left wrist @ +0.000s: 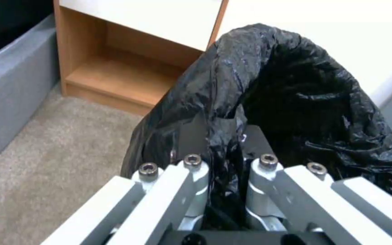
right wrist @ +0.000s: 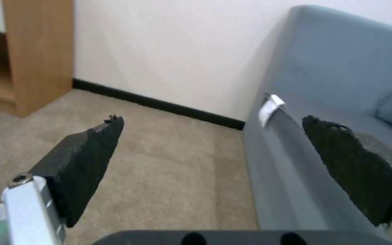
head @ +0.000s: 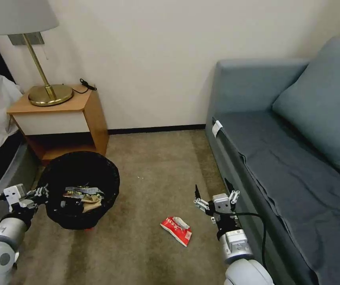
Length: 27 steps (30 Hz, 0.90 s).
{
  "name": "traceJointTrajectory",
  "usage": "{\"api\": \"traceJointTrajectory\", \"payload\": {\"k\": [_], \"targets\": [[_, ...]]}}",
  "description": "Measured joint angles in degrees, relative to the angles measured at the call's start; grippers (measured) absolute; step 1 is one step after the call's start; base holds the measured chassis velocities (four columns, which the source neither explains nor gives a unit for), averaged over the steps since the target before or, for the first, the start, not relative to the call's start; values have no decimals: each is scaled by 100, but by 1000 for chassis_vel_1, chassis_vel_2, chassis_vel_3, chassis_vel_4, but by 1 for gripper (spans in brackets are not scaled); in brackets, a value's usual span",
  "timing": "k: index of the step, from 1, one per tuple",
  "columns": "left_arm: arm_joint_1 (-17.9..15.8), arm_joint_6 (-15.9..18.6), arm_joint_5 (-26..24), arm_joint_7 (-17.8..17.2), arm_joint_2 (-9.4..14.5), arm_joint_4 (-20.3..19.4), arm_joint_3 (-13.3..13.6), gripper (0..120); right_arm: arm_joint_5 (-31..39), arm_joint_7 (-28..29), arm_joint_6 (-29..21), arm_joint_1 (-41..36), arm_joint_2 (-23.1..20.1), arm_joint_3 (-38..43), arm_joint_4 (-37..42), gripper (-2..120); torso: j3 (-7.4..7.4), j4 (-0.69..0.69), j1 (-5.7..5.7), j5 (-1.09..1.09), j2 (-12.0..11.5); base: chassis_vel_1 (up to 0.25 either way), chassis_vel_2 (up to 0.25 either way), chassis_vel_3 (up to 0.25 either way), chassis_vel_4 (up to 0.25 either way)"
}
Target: Pick up the trash bin, then pick up the garbage on the floor and place it into the trash bin.
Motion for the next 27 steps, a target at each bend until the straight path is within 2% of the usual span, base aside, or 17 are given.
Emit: {"api": "traceJointTrajectory", "payload": {"k": [2,4,7,8,12,13,15,16,17,21,27], "targets": [[-16,-15,-3,31,41,54,24,6,208,-141,51,322,-429,-217,-250,100,0,1,0,0,0,-32,57,46,-43],[-19,-22,-1,37,47,68,36,6,324,-162,31,438,-555,-305,-322,100,0,0,0,0,0,-11,26,23,-18],[-23,-56,30,81,81,104,118,6,993,-380,-119,1167,-1147,-904,-678,100,-1,0,0,1,0,0,0,0,0],[-23,-56,30,81,81,104,118,6,993,-380,-119,1167,-1147,-904,-678,100,-1,0,0,1,0,0,0,0,0],[-44,-100,92,121,74,126,266,6,2244,-544,-523,2442,-1748,-2015,-1136,100,0,2,0,2,0,0,0,0,0],[-44,-100,92,121,74,126,266,6,2244,-544,-523,2442,-1748,-2015,-1136,100,0,2,0,2,0,0,0,0,0],[-58,-135,147,140,47,131,345,6,2900,-712,-781,3124,-1939,-2616,-1337,100,0,0,0,-1,0,0,0,0,0],[-60,-147,176,152,24,130,377,6,3214,-757,-935,3494,-1969,-2935,-1450,100,0,-1,0,0,0,0,0,0,0],[-60,-147,176,152,24,130,377,6,3214,-757,-935,3494,-1969,-2935,-1450,100,0,-1,0,0,0,0,0,0,0],[-52,-197,284,197,-121,93,513,6,4147,-996,-1468,4913,-1769,-4106,-1966,100,0,2,0,0,0,0,0,0,0],[-11,-274,436,242,-233,24,661,6,4600,-1416,-1756,5498,-1541,-4781,-2492,100,0,2,0,1,0,0,0,0,0]]}}
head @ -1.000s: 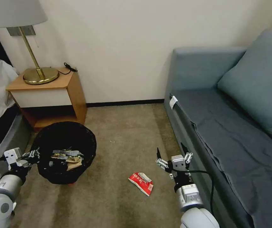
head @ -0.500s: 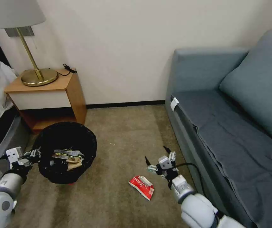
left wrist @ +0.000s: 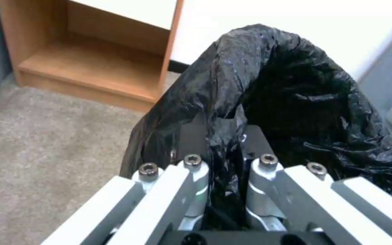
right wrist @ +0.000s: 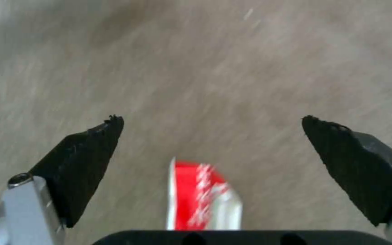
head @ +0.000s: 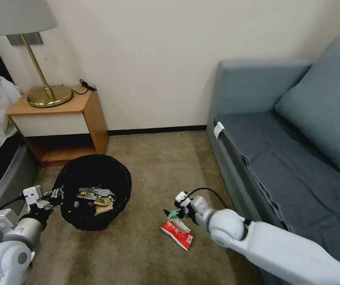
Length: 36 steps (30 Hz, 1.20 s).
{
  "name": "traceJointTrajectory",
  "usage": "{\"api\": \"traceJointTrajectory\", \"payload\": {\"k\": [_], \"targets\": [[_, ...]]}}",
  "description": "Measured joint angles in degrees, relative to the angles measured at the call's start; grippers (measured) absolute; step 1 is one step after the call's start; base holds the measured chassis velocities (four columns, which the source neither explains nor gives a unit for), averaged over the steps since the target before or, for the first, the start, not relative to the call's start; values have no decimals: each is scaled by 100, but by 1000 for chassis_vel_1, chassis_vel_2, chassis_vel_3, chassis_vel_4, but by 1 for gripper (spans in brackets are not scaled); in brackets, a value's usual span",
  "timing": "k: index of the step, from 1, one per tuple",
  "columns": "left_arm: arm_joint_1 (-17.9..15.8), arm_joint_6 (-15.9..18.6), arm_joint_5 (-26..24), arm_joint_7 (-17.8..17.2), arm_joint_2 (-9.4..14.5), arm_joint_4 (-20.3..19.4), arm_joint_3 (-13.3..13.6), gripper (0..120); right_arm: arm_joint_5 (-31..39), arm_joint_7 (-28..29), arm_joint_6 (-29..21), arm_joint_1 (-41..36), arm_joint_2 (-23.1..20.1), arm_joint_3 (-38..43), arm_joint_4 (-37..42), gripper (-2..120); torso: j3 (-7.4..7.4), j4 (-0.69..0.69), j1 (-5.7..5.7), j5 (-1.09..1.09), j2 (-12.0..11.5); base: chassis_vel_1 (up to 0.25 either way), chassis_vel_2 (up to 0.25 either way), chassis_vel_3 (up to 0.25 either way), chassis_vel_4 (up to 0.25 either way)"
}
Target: Pick up the trash bin, then pick up the garbage on the floor and place it into the trash bin.
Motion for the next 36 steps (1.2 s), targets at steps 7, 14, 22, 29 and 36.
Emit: {"api": "traceJointTrajectory", "payload": {"k": [7,14,22,29,36], "targets": [[-37,-76,88,29,-168,-13,67,6,66,-303,-32,278,137,-624,-587,100,0,-2,0,-1,0,0,0,0,0],[-60,-203,92,79,-355,122,78,6,21,-646,13,649,314,-1256,-1310,100,0,-2,0,-1,0,0,0,0,0],[-81,-297,48,146,-372,261,-27,6,62,-767,169,881,625,-1558,-2028,100,0,-2,0,-3,0,0,0,0,0],[-92,-304,-64,158,-373,262,-155,6,53,-768,211,789,879,-1625,-2521,100,-1,-1,0,-2,0,0,0,0,0],[-106,-316,-121,181,-359,350,-258,6,14,-755,258,585,942,-1616,-2747,100,0,-2,0,-2,0,0,0,0,0]]}}
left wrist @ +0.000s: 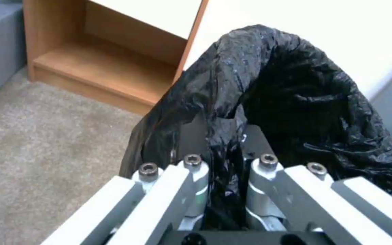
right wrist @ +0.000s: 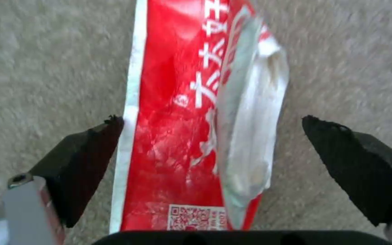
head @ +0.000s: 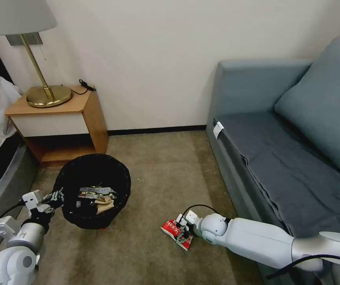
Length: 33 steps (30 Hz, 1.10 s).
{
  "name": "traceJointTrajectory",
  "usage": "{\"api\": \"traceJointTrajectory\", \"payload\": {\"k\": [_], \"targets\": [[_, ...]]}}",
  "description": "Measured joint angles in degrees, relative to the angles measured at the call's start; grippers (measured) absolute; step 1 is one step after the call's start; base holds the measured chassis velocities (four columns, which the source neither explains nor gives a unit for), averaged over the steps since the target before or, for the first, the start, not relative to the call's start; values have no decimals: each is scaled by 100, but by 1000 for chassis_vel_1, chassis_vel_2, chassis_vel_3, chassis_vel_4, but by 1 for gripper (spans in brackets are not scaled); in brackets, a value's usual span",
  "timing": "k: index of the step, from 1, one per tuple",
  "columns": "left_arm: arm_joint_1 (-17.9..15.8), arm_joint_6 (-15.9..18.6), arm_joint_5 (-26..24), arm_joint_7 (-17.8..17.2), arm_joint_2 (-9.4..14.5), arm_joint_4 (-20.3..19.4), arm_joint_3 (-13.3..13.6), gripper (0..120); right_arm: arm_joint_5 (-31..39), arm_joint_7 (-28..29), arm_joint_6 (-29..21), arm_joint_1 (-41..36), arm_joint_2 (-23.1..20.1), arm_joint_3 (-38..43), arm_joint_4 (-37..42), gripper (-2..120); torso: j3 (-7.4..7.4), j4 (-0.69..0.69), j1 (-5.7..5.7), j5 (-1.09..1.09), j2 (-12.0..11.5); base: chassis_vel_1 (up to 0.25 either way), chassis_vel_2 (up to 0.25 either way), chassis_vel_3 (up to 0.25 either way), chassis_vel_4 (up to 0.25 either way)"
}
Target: Pick up the trash bin, then pick up the garbage on the floor and place it into the trash bin.
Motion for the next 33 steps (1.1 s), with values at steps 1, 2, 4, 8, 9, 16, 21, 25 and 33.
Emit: {"api": "traceJointTrajectory", "payload": {"k": [1,2,4,8,9,16,21,25,33], "targets": [[-1,-6,0,2,2,13,-3,6,-19,10,15,-26,28,21,-56,100,0,0,0,0,0,0,0,0,0],[-1,-10,0,4,2,20,-3,6,-30,25,29,-47,52,36,-96,100,0,0,0,0,0,0,0,0,0],[-1,-14,-1,6,3,28,-2,6,-42,37,39,-65,71,43,-131,100,0,0,0,0,0,0,0,0,0],[-14,-27,8,9,3,60,6,6,-114,76,99,-119,161,86,-295,100,0,0,0,0,0,0,0,0,0],[-14,-27,8,9,3,60,6,6,-114,76,99,-119,161,86,-295,100,0,0,0,0,0,0,0,0,0],[-24,-45,19,13,3,83,6,6,-192,93,245,-161,265,145,-460,81,-1,0,0,0,1,0,0,0,0],[-32,-49,24,14,5,102,4,6,-214,94,321,-178,287,150,-495,70,-1,-1,0,-1,1,0,0,0,0],[-31,-49,25,15,0,103,3,6,-229,107,374,-195,311,154,-516,60,-1,0,0,-1,1,0,0,0,0],[-25,-49,22,15,0,93,4,6,-252,222,404,-198,319,185,-506,37,0,2,0,2,0,0,0,0,0]]}}
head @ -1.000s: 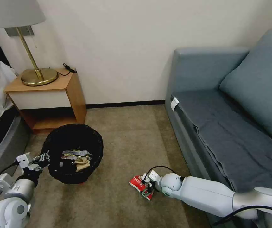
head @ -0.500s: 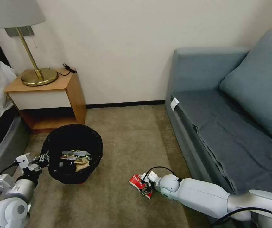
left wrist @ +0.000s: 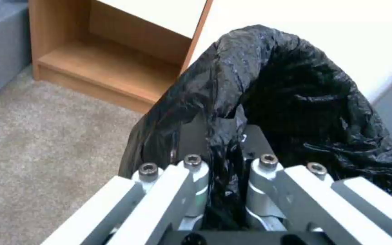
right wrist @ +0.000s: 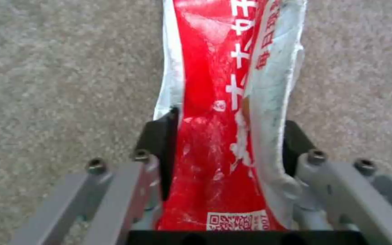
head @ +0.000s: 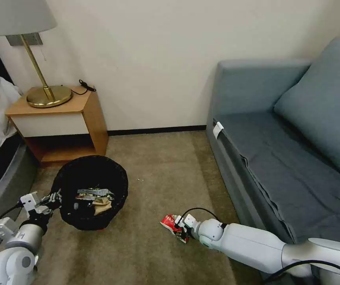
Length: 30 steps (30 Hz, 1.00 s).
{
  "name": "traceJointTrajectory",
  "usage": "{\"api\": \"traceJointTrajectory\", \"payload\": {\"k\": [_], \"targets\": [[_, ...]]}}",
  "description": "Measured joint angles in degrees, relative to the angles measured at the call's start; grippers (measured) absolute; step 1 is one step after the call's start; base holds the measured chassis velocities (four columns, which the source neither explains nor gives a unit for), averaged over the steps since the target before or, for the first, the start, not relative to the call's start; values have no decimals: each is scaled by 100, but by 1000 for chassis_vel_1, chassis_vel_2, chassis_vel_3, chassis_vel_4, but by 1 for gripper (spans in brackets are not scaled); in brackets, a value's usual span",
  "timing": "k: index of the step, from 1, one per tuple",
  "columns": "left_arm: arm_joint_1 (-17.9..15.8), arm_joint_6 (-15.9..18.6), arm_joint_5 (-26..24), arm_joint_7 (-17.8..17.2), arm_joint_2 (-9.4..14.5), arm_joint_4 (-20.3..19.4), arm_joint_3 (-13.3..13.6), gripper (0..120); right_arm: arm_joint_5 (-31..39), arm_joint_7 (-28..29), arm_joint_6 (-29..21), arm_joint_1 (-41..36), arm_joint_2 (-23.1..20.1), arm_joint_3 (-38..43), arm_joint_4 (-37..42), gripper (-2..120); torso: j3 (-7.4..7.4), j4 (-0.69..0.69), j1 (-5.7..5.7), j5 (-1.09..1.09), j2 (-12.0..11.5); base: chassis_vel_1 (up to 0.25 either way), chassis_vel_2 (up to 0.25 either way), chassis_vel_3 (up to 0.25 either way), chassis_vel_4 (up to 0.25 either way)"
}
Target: Pick up the trash bin, then pick up the garbage on the floor and place it into the trash bin.
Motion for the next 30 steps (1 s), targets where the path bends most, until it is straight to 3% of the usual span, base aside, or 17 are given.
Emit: {"api": "traceJointTrajectory", "payload": {"k": [11,21,30], "targets": [[-10,11,-42,-14,39,-23,46,6,-22,207,17,-7,-154,291,247,0,1,-2,0,-2,0,0,0,0,0],[0,35,-103,-20,84,30,110,6,29,378,1,64,-302,597,690,0,1,-2,0,-1,0,0,0,0,0],[59,120,-208,-55,115,63,295,6,-29,816,-4,570,-586,1389,1718,0,0,-1,0,-2,0,0,0,0,0]]}}
